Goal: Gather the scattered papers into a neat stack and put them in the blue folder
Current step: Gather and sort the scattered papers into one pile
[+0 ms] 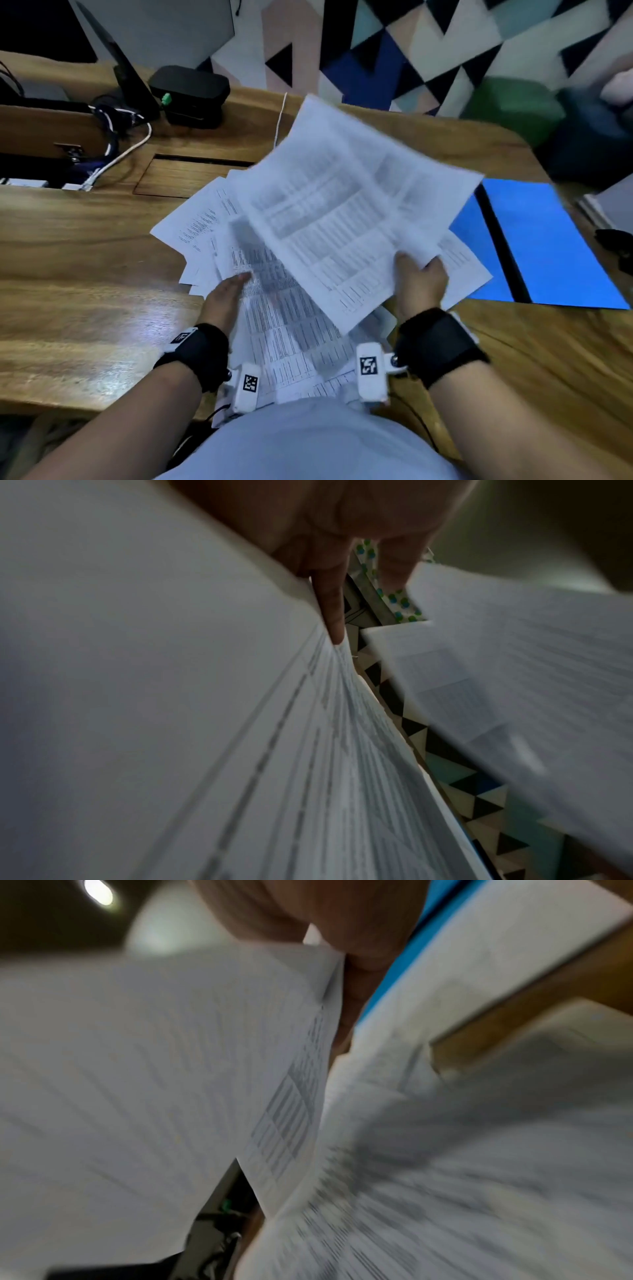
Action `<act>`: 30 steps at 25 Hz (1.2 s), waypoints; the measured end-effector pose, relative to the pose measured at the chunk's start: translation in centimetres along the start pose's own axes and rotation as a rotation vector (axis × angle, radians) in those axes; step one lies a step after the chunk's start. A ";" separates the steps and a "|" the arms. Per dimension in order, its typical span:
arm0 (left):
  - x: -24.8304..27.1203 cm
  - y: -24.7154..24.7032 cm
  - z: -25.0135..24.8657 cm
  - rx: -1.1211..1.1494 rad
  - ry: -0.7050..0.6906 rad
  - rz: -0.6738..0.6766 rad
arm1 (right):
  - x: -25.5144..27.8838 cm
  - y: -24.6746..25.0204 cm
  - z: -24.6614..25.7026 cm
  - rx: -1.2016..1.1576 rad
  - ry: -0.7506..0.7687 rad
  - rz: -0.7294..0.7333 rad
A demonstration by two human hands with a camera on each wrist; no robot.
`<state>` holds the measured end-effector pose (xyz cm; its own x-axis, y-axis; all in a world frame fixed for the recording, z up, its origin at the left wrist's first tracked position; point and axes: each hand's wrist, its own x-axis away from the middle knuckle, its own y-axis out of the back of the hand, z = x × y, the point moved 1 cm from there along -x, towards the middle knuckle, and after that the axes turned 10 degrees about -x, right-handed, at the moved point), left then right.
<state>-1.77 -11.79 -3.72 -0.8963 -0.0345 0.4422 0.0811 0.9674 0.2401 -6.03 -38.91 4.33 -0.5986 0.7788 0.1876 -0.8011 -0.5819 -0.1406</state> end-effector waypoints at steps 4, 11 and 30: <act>-0.5 -0.3 -0.6 0.038 -0.015 0.089 | 2.1 0.0 -5.8 0.132 -0.409 0.186; -1.9 0.3 -0.2 0.250 0.175 0.159 | 0.7 2.9 -5.8 0.567 -0.657 0.694; -0.9 0.1 0.2 -0.137 0.010 -0.105 | -13.1 4.6 -1.3 1.054 0.006 0.179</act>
<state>-1.09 -11.62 -4.27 -0.8985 -0.1365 0.4173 0.0468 0.9153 0.4001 -1.89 -51.52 -0.04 -0.7097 0.6616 0.2419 -0.3000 -0.5945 0.7460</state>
